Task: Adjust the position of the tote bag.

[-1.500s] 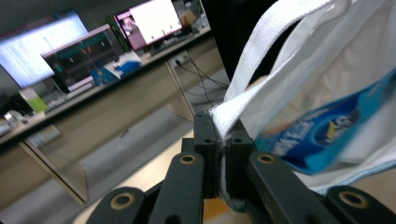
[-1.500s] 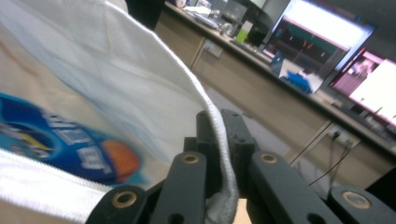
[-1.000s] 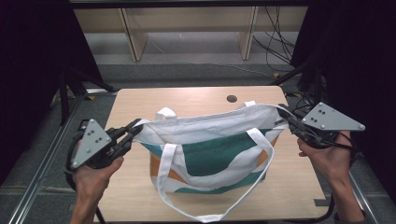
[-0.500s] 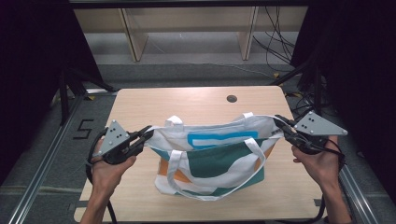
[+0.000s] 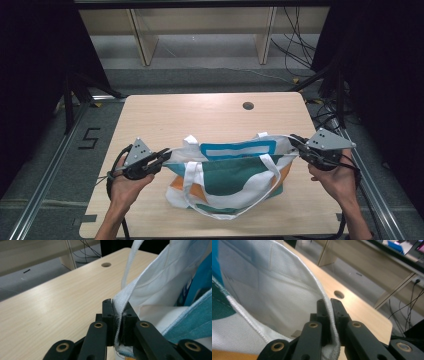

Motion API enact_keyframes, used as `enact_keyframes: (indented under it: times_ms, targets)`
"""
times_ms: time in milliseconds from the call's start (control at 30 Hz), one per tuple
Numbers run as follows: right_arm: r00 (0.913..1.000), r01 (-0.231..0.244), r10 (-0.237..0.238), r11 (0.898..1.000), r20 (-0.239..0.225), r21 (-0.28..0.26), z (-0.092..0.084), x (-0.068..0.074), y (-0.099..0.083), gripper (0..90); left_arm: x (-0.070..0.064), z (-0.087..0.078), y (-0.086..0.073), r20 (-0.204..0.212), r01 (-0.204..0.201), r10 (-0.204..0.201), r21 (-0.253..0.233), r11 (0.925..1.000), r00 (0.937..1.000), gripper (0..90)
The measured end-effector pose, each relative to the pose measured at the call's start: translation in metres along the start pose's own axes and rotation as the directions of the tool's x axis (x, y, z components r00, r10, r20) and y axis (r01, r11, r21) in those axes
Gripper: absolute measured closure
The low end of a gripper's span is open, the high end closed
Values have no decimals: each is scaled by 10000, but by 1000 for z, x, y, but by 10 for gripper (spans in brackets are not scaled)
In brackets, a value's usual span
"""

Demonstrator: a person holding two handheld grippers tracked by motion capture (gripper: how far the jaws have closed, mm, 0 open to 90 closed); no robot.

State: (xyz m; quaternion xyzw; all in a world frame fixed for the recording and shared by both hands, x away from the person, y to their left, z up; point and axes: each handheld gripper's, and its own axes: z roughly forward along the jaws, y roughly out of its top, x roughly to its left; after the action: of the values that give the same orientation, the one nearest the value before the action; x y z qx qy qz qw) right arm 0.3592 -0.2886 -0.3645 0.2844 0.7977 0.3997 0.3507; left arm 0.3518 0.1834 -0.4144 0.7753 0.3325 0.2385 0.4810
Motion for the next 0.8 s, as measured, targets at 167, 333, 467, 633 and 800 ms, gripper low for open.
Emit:
enact_keyframes:
  times_ms: [167, 333, 467, 633, 800]
  targets:
    - [9996, -21, 37, 9984, -273, 566, 12, 2, -17, 863, -2, 15, -18, 305, 63, -84, 660, 9978, 9995, 841]
    - [9976, -62, 141, 9932, -673, 1163, 27, 2, -33, 861, -6, 34, -39, 569, -36, -50, 1507, 9886, 9984, 840]
    - [9936, 137, 56, 9854, -1127, 1696, 38, 8, -45, 859, -7, 47, -55, 950, -355, 144, 2237, 9740, 9954, 838]
    - [9814, -38, 526, 9668, -1848, 2554, 59, 19, -66, 860, -11, 58, -72, 1186, -435, 102, 2813, 9586, 9929, 841]
    - [9733, -79, 755, 9548, -2167, 2971, 69, 24, -79, 864, -16, 62, -71, 1054, -1159, 861, 3210, 9400, 9907, 845]
